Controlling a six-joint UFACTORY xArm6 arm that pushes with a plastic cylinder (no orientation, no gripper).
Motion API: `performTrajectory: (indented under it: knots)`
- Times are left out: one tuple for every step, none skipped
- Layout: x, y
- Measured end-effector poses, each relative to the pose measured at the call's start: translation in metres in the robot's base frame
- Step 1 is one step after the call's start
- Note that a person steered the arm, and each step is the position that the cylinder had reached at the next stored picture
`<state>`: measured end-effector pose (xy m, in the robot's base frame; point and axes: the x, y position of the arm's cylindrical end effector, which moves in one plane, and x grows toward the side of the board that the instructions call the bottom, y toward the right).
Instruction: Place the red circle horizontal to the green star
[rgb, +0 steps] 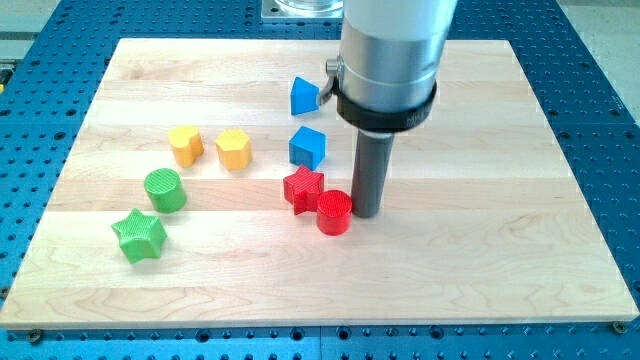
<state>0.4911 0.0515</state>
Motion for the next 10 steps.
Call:
performTrajectory:
  knots:
    - [0.01,-0.017]
    - [0.043,-0.035]
    - [0.056,-0.029]
    - [0.089,-0.028]
    - [0.077,-0.03]
    - [0.076,-0.03]
    - [0.063,-0.044]
    - [0.05,-0.024]
    - [-0.05,0.051]
    - [-0.15,0.051]
